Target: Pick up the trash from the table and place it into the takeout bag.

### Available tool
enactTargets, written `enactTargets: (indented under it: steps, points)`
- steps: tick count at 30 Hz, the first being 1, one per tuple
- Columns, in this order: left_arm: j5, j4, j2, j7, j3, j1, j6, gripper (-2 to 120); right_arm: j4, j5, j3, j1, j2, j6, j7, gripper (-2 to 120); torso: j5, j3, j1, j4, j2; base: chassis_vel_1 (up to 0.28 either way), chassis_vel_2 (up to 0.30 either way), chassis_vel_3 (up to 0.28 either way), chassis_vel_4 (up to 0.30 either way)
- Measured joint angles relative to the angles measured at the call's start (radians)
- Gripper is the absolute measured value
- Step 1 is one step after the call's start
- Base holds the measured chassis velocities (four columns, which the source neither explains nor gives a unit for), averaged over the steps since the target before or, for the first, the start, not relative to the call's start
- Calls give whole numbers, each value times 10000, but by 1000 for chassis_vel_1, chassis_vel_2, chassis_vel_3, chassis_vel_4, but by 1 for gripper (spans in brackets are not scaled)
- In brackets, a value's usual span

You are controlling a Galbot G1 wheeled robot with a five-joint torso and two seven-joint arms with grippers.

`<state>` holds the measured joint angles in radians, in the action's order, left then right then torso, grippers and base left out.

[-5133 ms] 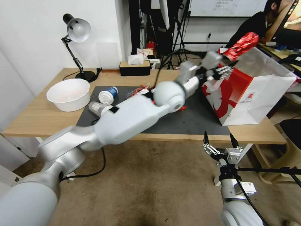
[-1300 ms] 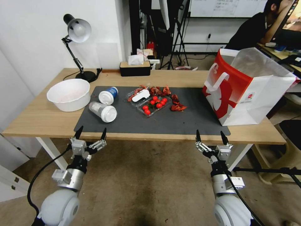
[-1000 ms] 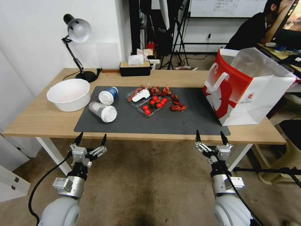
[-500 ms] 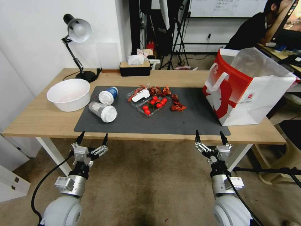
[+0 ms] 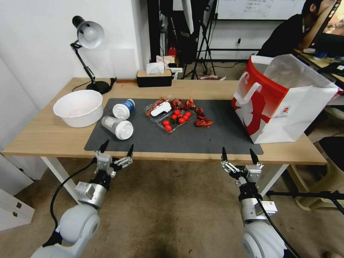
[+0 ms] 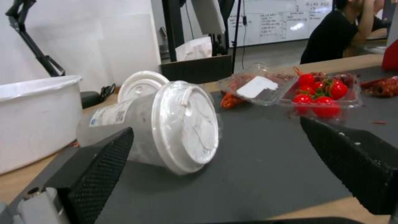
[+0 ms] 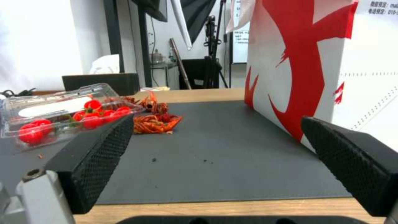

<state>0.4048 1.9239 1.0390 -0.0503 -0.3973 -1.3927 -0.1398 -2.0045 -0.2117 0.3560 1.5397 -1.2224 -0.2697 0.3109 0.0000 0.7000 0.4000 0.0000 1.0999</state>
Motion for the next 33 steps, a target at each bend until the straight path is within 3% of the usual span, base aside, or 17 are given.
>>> enactTargets:
  steps: [15, 22, 30, 33]
  points:
    - [705, -1282, -603, -31, 567, 1653, 247, 96, -41, 21, 134, 79, -37, 18, 5, 100, 0, 1, 1, 1, 0, 0, 0, 0, 0]
    - [700, -1588, -634, -47, 605, 1814, 256, 77, -59, 21, 145, 100, -39, 18, 10, 100, 0, 0, 1, 1, 0, 0, 0, 0, 0]
    - [653, -1505, -636, -69, 479, 1707, 224, 42, -60, 25, 132, 118, -43, 15, 11, 100, 1, 0, 0, 1, 0, 0, 0, 0, 0]
    - [641, -1493, -631, -72, 462, 1687, 221, 35, -64, 27, 129, 125, -41, 11, 11, 100, 1, 0, 1, 1, 0, 0, 0, 0, 0]
